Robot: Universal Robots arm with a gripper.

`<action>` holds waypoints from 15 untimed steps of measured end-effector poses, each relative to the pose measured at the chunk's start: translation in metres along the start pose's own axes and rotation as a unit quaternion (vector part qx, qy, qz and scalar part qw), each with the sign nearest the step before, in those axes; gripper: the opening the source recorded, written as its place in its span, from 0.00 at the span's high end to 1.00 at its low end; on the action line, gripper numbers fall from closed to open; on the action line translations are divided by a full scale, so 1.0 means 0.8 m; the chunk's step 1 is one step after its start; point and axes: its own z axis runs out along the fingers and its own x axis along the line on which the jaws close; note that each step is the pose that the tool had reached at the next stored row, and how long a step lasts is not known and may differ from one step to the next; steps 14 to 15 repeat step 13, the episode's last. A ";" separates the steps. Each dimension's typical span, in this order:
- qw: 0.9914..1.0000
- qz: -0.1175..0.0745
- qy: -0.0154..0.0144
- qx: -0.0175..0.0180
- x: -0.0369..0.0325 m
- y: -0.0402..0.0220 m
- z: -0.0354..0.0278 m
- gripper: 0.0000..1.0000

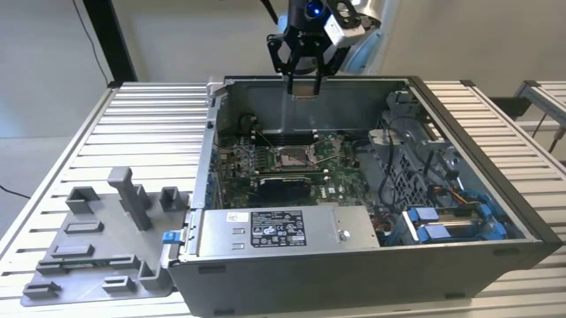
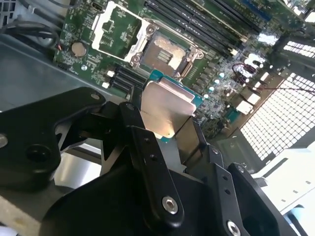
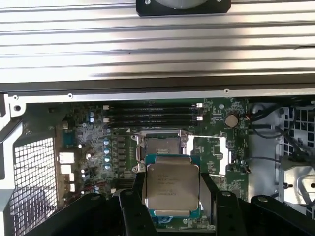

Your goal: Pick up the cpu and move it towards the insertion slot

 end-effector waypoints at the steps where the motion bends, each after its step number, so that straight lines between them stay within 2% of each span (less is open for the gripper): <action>1: 1.000 -0.006 0.000 0.000 0.0000 0.0000 0.0000 1.00; 6: 1.000 -0.009 0.000 0.000 0.0001 0.0056 0.0002 1.00; 15: 1.000 -0.009 0.000 0.000 0.0001 0.0075 0.0002 1.00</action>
